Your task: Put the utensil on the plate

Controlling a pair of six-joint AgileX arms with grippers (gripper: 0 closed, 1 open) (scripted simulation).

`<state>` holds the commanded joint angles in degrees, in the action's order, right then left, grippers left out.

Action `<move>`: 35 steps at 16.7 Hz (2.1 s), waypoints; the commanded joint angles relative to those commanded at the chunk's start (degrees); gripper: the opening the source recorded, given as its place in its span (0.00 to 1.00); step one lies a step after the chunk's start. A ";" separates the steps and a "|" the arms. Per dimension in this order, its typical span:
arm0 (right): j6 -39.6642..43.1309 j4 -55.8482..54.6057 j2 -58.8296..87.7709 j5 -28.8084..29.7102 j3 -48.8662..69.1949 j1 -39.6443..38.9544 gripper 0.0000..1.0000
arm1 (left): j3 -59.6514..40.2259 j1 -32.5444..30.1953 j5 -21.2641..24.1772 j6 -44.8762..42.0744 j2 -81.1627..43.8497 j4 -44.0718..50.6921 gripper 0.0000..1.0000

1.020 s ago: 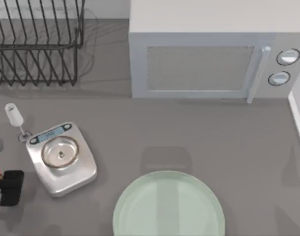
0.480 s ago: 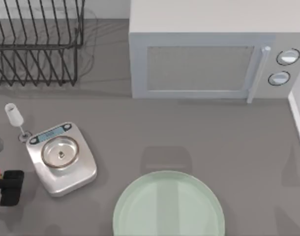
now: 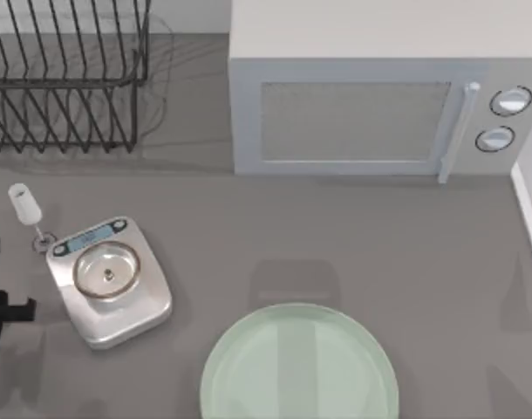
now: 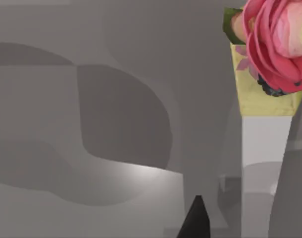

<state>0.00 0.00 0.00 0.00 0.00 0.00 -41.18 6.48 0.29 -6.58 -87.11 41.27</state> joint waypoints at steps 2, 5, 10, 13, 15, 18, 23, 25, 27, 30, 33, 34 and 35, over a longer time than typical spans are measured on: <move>0.00 0.00 0.00 0.00 0.00 0.00 1.00 | -3.32 -0.11 0.00 0.00 1.88 5.79 0.00; 0.00 0.00 0.00 0.00 0.00 0.00 1.00 | -8.71 -0.20 0.00 0.16 5.30 15.99 0.00; 0.00 0.00 0.00 0.00 0.00 0.00 1.00 | -12.92 -0.26 0.00 0.37 8.76 21.96 0.00; 0.00 0.00 0.00 0.00 0.00 0.00 1.00 | -12.75 -0.17 -0.03 0.27 8.52 21.80 0.00; 0.00 0.00 0.00 0.00 0.00 0.00 1.00 | -13.25 -0.93 -0.01 -0.09 7.93 21.87 0.00; 0.00 0.00 0.00 0.00 0.00 0.00 1.00 | -16.45 -6.56 0.05 -2.65 4.18 22.09 0.00; 0.00 0.00 0.00 0.00 0.00 0.00 1.00 | -24.59 -26.61 0.27 -10.44 -5.86 21.72 0.00; 0.00 0.00 0.00 0.00 0.00 0.00 1.00 | -28.01 -36.83 0.51 -14.01 -10.28 21.33 0.00; 0.00 0.00 0.00 0.00 0.00 0.00 1.00 | -31.39 -46.81 0.73 -17.50 -14.42 20.75 0.00; 0.00 0.00 0.00 0.00 0.00 0.00 1.00 | -35.67 -58.57 0.86 -21.98 -19.08 19.38 0.00; 0.00 0.00 0.00 0.00 0.00 0.00 1.00 | -38.09 -64.95 0.78 -24.76 -21.43 18.03 0.00; 0.00 0.00 0.00 0.00 0.00 0.00 1.00 | -38.42 -65.85 0.76 -25.17 -21.73 17.78 0.00; 0.00 0.00 0.00 0.00 0.00 0.00 1.00 | -38.52 -66.12 0.76 -25.30 -21.82 17.70 0.00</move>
<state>0.00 0.00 0.00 0.00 0.00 0.00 -79.70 -59.65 1.05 -31.88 -108.93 58.97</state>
